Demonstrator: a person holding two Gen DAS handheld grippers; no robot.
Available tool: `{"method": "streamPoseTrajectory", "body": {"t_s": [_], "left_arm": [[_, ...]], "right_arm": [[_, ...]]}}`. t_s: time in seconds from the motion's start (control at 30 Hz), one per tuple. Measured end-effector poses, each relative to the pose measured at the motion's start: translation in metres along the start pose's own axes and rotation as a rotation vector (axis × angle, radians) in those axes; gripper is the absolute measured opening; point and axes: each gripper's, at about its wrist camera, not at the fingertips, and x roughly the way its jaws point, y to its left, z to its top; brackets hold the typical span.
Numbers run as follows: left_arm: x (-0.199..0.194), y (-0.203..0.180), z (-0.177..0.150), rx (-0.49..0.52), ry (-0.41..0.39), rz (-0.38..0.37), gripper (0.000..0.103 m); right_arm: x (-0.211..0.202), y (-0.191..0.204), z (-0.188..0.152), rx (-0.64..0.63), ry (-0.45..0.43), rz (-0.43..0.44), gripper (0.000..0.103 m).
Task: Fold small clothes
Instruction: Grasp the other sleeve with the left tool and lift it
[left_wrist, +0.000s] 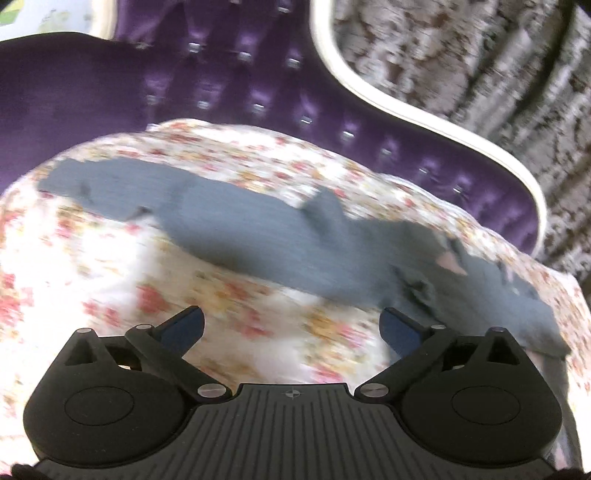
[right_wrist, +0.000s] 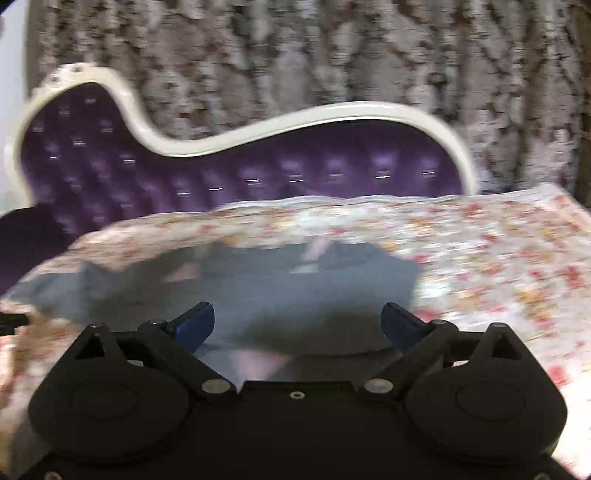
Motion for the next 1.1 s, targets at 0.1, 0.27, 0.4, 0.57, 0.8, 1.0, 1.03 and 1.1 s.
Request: {"method": "streamPoseTrajectory", "body": {"t_s": [0.1, 0.27, 0.4, 0.57, 0.8, 1.0, 1.03, 1.1], "left_arm": [[0.001, 0.024, 0.015, -0.025, -0.011, 0.027, 0.103], [0.003, 0.070, 0.043, -0.123, -0.066, 0.055, 0.102], [0.010, 0.103, 0.063, -0.193, -0.102, 0.093, 0.102], [0.025, 0.133, 0.072, -0.240, -0.107, 0.148, 0.100], [0.048, 0.158, 0.074, -0.313, -0.111, 0.136, 0.090], [0.060, 0.165, 0.087, -0.356, -0.124, 0.099, 0.071], [0.063, 0.166, 0.089, -0.359, -0.120, 0.100, 0.067], [0.067, 0.167, 0.091, -0.364, -0.120, 0.107, 0.040]], "right_arm": [[0.005, 0.028, -0.014, -0.009, 0.034, 0.075, 0.098], [0.011, 0.061, -0.033, -0.041, 0.083, 0.132, 0.098], [0.012, 0.069, -0.038, -0.028, 0.098, 0.149, 0.098], [0.007, 0.075, -0.038, -0.028, 0.097, 0.153, 0.098], [0.008, 0.079, -0.038, -0.010, 0.104, 0.151, 0.098], [0.010, 0.082, -0.040, -0.016, 0.119, 0.148, 0.098], [0.010, 0.081, -0.041, -0.014, 0.120, 0.148, 0.098], [0.009, 0.082, -0.041, -0.013, 0.122, 0.146, 0.098]]}}
